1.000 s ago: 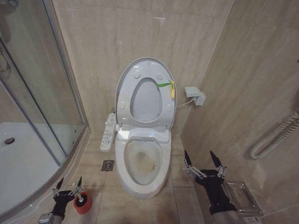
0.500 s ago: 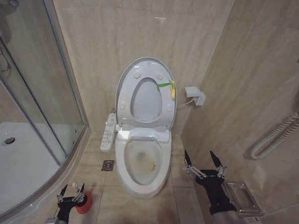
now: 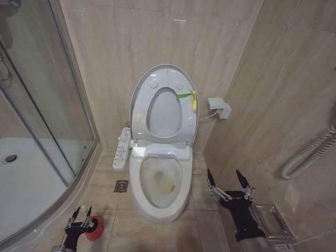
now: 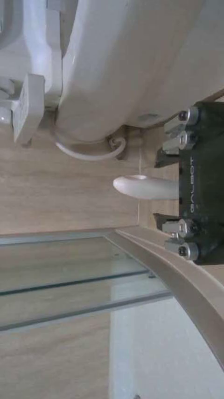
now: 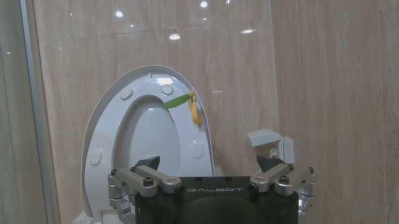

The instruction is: Open the toilet lid, clean the toilet bowl with a toilet brush, close the toilet lid, and flush.

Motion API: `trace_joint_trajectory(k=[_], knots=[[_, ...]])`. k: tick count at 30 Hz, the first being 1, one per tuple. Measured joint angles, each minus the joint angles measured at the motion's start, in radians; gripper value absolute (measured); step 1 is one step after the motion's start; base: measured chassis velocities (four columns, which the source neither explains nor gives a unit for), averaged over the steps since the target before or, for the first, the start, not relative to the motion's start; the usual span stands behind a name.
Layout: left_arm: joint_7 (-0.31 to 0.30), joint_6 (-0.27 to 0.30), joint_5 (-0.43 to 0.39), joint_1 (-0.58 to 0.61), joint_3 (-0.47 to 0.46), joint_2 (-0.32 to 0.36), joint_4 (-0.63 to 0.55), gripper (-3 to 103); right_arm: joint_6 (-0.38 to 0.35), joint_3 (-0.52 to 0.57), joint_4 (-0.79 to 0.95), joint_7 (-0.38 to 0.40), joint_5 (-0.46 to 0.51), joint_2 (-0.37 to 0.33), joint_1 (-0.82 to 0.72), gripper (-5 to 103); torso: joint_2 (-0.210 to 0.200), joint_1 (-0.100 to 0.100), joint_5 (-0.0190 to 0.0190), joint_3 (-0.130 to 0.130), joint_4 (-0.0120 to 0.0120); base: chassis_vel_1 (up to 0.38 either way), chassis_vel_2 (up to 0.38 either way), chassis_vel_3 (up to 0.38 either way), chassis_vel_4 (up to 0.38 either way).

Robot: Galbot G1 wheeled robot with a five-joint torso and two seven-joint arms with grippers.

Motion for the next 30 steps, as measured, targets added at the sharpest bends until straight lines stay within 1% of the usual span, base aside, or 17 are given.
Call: trace_joint_trajectory(k=[1,2,5,7,8,15,16,22,27,30], knots=[[0.0,0.0,0.0,0.0,0.0,0.0,0.0,72,0.0,0.0,0.0,0.0,0.0,0.0,0.0,100,0.0,0.0,0.0,0.0,0.0,0.0,0.0,0.0,0.0],[0.001,-0.006,0.009,-0.002,-0.003,-0.001,0.005,52,0.0,0.0,0.0,0.0,0.0,0.0,0.0,100,0.0,0.0,0.0,0.0,0.0,0.0,0.0,0.0,0.0],[0.001,-0.017,0.015,-0.003,-0.007,-0.001,0.012,52,0.0,0.0,0.0,0.0,0.0,0.0,0.0,100,0.0,0.0,0.0,0.0,0.0,0.0,0.0,0.0,0.0],[0.004,-0.036,0.02,-0.005,-0.015,-0.002,0.02,52,0.0,0.0,0.0,0.0,0.0,0.0,0.0,100,0.0,0.0,0.0001,0.0,0.0001,0.0,0.0,0.0,0.0],[0.005,-0.042,0.021,-0.005,-0.017,-0.002,0.023,24,0.0,0.0,0.0,0.0,0.0,0.0,0.0,100,0.0,0.0,0.0001,0.0,0.0,0.0,0.0,0.0,0.0],[0.007,-0.068,0.012,-0.003,-0.023,0.0,0.031,24,0.0,0.0,0.0,0.0,0.0,0.0,0.0,100,0.0,0.0,0.0,0.0,0.0001,0.0,0.0,0.0,0.0],[0.007,-0.078,0.008,-0.005,-0.025,-0.001,0.036,21,0.0,0.0,0.0,0.0,0.0,0.0,0.0,100,0.0,0.0,0.0,0.0,0.0001,0.0,0.0,0.0,0.0],[0.0,-0.114,-0.011,-0.015,-0.027,-0.002,0.059,21,0.0,0.0,0.0,0.0,0.0,0.0,0.0,100,0.0,0.0,0.0,0.0,0.0,0.0,0.0,0.0,0.0],[0.01,-0.113,-0.038,0.0,-0.026,0.0,0.031,21,0.0,0.0,0.0,0.0,0.0,0.0,0.0,100,0.0,0.0,0.0,0.0,0.0001,0.0,0.0,0.0,0.0],[0.004,-0.085,-0.087,0.021,-0.019,-0.001,-0.02,21,0.0,0.0,0.0,0.0,0.0,0.0,0.0,100,0.0,0.0,0.0,0.0,0.0001,0.0,0.0,0.0,0.0]])
